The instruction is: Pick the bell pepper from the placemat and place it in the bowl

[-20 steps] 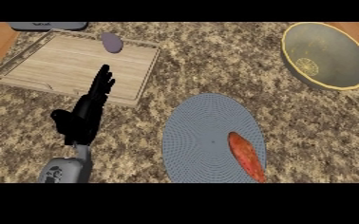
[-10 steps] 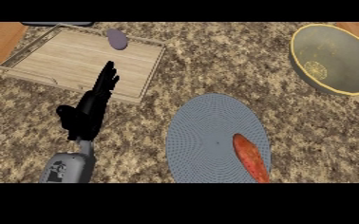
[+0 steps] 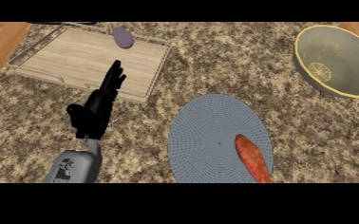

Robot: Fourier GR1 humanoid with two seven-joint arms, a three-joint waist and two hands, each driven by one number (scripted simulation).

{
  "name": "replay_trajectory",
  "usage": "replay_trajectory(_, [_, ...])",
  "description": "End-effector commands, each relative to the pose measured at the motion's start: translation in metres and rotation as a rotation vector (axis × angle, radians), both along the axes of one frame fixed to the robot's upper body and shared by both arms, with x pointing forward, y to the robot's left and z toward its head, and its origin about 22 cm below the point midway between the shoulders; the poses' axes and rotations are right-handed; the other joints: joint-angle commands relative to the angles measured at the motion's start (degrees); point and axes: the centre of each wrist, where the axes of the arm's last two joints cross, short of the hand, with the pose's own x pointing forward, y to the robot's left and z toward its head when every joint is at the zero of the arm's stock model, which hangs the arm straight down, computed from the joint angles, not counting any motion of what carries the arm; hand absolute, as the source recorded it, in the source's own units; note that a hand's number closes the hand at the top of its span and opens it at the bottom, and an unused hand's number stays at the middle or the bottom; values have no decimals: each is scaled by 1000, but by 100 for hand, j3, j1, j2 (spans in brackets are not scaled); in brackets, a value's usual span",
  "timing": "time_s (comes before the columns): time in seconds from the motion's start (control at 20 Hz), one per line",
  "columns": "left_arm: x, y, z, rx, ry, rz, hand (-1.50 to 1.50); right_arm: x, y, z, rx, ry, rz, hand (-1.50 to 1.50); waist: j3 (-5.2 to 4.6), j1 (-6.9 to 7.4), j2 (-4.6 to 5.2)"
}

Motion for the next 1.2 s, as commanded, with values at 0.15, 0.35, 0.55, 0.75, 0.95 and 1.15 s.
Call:
replay_trajectory(0.15, [8, 15, 7, 4, -7, 3, 0, 50, 5, -49, -59, 0, -61, 150, 5, 15, 17])
replay_trajectory(0.35, [-2, 1, 5, 1, 5, 8, 0, 53, -16, -68, -104, 65, -84, 150, 9, -2, 11])
replay_trajectory(0.55, [13, 8, 13, -10, -22, -1, 0, 54, -25, -88, -40, 229, -63, 150, 13, 41, 52])
replay_trajectory(0.75, [9, -2, 8, 16, -35, -26, 0, 58, -19, -102, -56, 327, 46, -150, 21, 140, 97])
replay_trajectory(0.95, [3, 0, 7, 8, -20, -29, 0, 55, -33, -92, 81, 298, 126, -150, 26, 89, 67])
replay_trajectory(1.15, [3, 15, 8, 6, -25, -4, 0, 66, -19, -92, 267, 217, 143, -150, 23, 64, 45])
